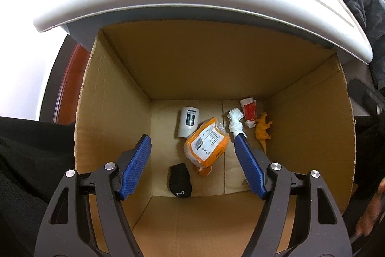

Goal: Collect trash
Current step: 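Reach to the lid and grasp the Cici drink pouch with the right tool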

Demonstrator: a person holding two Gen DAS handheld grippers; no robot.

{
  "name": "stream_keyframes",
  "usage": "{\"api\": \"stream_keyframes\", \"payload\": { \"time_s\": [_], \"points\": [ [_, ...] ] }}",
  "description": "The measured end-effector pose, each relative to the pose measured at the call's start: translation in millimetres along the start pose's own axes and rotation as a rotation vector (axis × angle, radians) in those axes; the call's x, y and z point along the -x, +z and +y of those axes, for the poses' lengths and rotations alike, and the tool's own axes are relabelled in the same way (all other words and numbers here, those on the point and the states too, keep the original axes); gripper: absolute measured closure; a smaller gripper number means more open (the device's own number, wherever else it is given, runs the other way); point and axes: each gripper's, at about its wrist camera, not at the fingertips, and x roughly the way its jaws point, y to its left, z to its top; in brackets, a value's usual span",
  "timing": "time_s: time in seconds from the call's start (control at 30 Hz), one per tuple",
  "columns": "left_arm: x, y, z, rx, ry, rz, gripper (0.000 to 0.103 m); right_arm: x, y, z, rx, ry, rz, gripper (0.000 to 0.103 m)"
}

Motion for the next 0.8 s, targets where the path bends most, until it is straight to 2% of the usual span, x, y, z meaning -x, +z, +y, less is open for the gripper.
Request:
{"api": "stream_keyframes", "payload": {
  "time_s": [0.2,0.3,0.43,0.5,0.63,0.8],
  "points": [
    [13.4,2.0,-11.1,-0.052,0.002,-0.066,0.033,10.8,46.3,4.3,0.071,0.045,-0.066,0.031],
    [18.7,-0.7,-20.2,-0.099,-0.011,-0.086,0.033,11.9,90.3,3.4,0.128,0.071,-0.1,0.03],
    [23.1,-0.7,-22.8,-0.122,-0.021,-0.107,0.033,-8.1,164.2,-7.6,0.139,0.099,-0.09,0.027],
    [23.2,-0.3,-21.6,-0.119,-0.023,-0.105,0.033,-24.0,195.4,-13.0,0.149,0.093,-0.066,0.027],
    [20.9,2.0,-15.6,-0.09,-0.043,-0.081,0.033,-68.0,248.8,-23.9,0.135,0.107,0.038,0.027],
    [17.6,5.6,-9.9,-0.061,-0.056,-0.06,0.033,-117.9,275.8,-34.8,0.064,0.155,0.19,0.027]
  ]
}}
